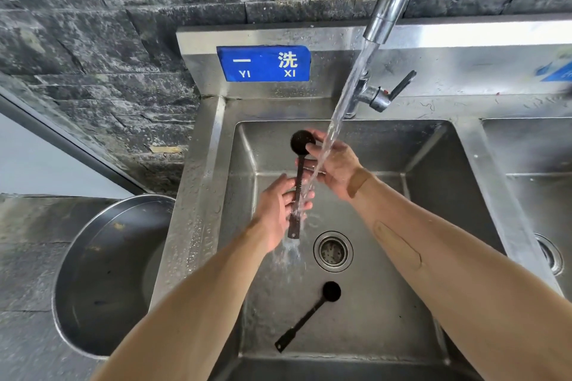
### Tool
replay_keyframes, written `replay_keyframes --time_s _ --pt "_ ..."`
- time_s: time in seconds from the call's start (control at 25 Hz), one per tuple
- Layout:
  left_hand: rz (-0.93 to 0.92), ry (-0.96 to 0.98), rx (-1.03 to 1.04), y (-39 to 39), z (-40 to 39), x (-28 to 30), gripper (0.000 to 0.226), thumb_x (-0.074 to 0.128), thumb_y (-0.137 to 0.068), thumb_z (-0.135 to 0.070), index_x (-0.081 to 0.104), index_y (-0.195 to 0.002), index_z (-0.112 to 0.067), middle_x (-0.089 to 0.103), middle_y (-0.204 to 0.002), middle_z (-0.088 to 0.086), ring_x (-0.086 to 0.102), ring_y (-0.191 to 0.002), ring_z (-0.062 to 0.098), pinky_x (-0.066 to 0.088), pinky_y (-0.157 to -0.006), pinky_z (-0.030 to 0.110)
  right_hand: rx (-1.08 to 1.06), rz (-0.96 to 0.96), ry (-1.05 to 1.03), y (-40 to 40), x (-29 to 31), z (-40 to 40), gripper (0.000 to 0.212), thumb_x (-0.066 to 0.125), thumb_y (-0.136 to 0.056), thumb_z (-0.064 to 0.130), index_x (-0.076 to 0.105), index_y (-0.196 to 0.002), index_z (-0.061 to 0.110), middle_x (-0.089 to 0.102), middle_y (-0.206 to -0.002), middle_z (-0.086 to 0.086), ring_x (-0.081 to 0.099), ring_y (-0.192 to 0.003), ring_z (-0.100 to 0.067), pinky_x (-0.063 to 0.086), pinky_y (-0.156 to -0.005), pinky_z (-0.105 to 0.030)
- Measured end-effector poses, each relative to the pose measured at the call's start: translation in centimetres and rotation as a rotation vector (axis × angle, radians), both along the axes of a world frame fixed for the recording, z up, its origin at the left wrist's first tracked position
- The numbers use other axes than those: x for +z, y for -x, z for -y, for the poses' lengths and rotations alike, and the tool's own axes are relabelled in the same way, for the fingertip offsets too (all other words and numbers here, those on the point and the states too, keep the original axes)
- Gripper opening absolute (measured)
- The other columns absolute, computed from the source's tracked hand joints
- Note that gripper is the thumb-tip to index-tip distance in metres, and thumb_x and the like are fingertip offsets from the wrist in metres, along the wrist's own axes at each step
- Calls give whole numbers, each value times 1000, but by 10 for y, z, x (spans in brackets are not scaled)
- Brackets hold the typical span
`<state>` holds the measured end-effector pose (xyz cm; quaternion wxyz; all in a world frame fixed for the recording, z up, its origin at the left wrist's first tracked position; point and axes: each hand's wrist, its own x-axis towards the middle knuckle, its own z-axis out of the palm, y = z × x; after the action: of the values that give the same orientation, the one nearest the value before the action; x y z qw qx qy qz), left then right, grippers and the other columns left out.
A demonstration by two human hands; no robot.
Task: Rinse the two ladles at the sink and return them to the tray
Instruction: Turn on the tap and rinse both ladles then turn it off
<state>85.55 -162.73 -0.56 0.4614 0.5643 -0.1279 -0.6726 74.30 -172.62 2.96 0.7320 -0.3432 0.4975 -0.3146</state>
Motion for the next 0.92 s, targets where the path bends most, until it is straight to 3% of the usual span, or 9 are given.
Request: replay_keyframes --time_s 0.12,0.24,0.36,0.52,0.64,0.72,0.8,0.92 --pt "-12 -65 3 5 -26 -18 44 39 -99 -48 63 -118 -17 78 -94 5 67 -85 22 49 -81 38 10 -12 -51 4 -21 -22 28 57 -92 3 65 -101 29 77 -74 0 71 -69 -18 56 -57 -28" --pt "-25 -134 13 10 -58 -42 45 37 -100 -45 65 -118 -15 77 -101 6 65 -93 24 47 -90 40 42 -19 -107 8 -46 -49 29 56 -93 3 65 -115 20 75 -91 -10 69 -78 -24 54 -58 -28" --pt "-14 -205 7 14 -93 -64 46 38 -101 -42 73 -113 -14 77 -98 4 63 -90 22 47 -87 37 72 -61 -192 10 -73 -75 33 56 -94 3 67 -121 20 73 -104 -16 66 -82 -24 56 -63 -29" --pt "-44 -303 -2 17 -127 -85 43 45 -100 -38 76 -107 -9 75 -91 6 61 -79 19 48 -78 34 54 -88 -316 13 -104 -103 29 56 -94 4 69 -110 25 75 -87 -10 67 -66 -19 54 -61 -32" --pt "-62 -357 -33 18 -141 -92 36 57 -96 -34 76 -104 -4 69 -76 2 57 -67 15 48 -66 28 -9 -73 -437 14 -117 -119 28 47 -96 9 70 -101 25 68 -87 -12 62 -75 -25 46 -57 -29" --pt "-17 -386 13 22 -145 -93 28 64 -92 -26 73 -104 -3 66 -71 0 55 -62 13 48 -58 25 -22 -41 -502 13 -119 -128 22 48 -96 26 66 -102 15 66 -86 -9 62 -74 -24 42 -57 -29" --pt "84 -390 67 28 -144 -92 21 68 -90 -19 72 -103 -3 69 -72 2 56 -62 14 47 -58 26 -25 -39 -506 11 -119 -132 32 50 -96 36 63 -107 9 65 -91 -9 62 -78 -24 41 -60 -31" --pt "313 -331 28 35 -133 -84 12 70 -89 -18 72 -97 -10 76 -83 8 63 -72 17 51 -70 23 -23 -32 -435 8 -111 -128 26 50 -99 28 61 -116 11 68 -103 -10 64 -83 -25 45 -68 -34"
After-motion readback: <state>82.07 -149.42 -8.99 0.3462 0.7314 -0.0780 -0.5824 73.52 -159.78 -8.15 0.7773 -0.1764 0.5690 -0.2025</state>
